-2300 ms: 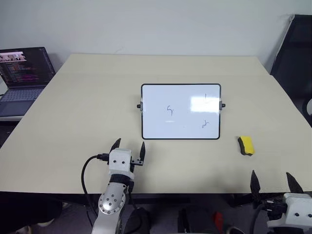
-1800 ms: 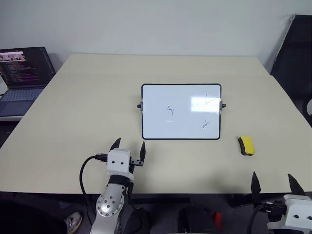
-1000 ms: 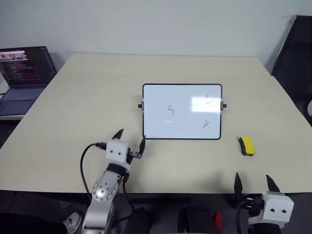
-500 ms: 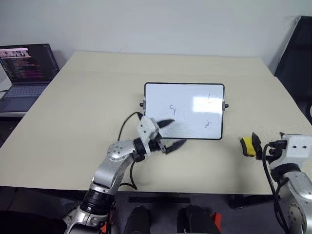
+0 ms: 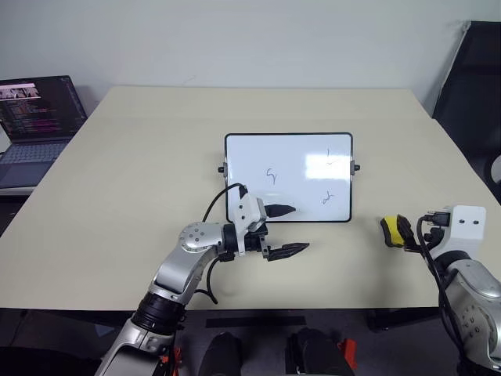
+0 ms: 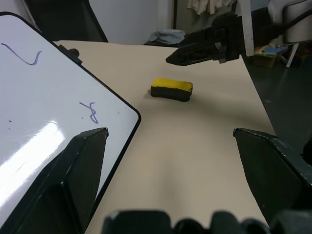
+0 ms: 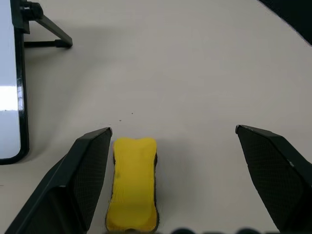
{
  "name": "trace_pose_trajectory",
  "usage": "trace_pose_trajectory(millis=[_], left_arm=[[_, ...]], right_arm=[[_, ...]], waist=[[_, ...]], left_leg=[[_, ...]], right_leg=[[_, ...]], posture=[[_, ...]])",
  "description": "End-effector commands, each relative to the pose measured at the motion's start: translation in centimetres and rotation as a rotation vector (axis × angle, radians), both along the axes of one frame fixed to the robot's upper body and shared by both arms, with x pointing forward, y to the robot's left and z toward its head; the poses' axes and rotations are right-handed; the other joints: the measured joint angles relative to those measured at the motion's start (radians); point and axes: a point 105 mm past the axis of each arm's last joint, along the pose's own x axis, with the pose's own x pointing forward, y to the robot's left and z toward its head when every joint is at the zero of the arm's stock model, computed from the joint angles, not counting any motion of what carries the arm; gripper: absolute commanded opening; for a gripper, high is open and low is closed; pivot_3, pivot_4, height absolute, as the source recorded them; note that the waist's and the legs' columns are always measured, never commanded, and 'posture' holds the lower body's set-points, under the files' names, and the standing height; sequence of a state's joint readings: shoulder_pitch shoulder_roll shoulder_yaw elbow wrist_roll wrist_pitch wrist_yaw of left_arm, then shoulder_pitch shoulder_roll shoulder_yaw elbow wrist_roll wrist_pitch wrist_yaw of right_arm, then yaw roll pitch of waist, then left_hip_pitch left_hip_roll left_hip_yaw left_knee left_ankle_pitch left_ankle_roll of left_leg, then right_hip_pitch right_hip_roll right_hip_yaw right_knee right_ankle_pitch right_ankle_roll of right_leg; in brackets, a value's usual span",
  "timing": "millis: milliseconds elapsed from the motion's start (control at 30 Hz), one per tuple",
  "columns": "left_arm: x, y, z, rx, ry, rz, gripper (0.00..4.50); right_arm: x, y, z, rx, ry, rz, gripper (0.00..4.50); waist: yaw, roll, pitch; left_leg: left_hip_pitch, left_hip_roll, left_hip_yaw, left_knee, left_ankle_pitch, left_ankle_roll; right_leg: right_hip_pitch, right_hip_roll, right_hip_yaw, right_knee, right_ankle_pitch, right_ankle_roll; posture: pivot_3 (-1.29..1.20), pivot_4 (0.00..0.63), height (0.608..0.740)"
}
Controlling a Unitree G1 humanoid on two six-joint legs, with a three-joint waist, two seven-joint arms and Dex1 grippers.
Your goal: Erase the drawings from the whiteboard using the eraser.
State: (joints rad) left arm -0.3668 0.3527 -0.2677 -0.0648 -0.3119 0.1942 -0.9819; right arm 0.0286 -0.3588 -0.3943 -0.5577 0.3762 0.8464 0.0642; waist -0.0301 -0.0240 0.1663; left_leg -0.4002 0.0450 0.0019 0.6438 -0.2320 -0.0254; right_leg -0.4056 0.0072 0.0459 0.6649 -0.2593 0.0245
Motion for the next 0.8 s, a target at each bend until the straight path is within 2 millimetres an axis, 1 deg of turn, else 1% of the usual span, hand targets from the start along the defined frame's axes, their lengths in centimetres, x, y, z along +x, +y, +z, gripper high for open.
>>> trace_pose_trajectory(millis=[33,200,400,633,733,800], left_arm=[[0.2,0.2,0.9,0.013,-0.063,-0.019,4.5],[0.4,0.4,0.7,0.028,-0.072,-0.014,4.5],[0.7,0.4,0.4,0.043,-0.084,-0.007,4.5],[1.0,0.6,0.3,0.05,-0.093,0.007,4.5],[0.9,0.5,0.3,0.047,-0.092,0.009,4.5],[0.9,0.5,0.3,0.046,-0.091,0.011,4.5]], right_arm=[[0.4,0.3,1.3,0.045,-0.034,-0.007,4.46],[0.8,0.8,0.9,0.085,-0.001,0.0,4.46],[0.7,1.6,-0.8,0.112,0.077,0.032,4.46],[0.7,1.5,-1.8,0.097,0.111,0.044,4.46],[0.6,1.3,-2.6,0.093,0.131,0.039,4.46],[0.6,1.2,-2.8,0.095,0.132,0.036,4.46]], waist=[[0.0,0.0,0.0],[0.0,0.0,0.0],[0.0,0.0,0.0],[0.0,0.0,0.0],[0.0,0.0,0.0],[0.0,0.0,0.0]], left_leg=[[0.0,0.0,0.0,0.0,0.0,0.0],[0.0,0.0,0.0,-0.001,0.0,0.0],[-0.001,0.0,0.0,-0.001,0.0,0.0],[0.0,0.0,0.0,-0.001,0.0,0.0],[-0.001,0.0,0.0,-0.001,0.0,0.0],[-0.001,0.0,0.0,-0.001,0.0,0.0]], right_leg=[[0.0,0.0,0.0,0.0,0.0,0.0],[0.0,0.001,0.0,-0.001,0.0,0.0],[0.0,0.001,0.0,-0.001,0.0,0.0],[0.0,0.001,0.0,-0.001,0.0,0.0],[0.0,0.001,0.0,-0.001,0.0,0.0],[0.0,0.001,0.0,-0.001,0.0,0.0]], posture=[[0.0,0.15,0.74],[0.0,0.15,0.74],[0.0,0.15,0.74],[0.0,0.15,0.74],[0.0,0.15,0.74],[0.0,0.15,0.74]])
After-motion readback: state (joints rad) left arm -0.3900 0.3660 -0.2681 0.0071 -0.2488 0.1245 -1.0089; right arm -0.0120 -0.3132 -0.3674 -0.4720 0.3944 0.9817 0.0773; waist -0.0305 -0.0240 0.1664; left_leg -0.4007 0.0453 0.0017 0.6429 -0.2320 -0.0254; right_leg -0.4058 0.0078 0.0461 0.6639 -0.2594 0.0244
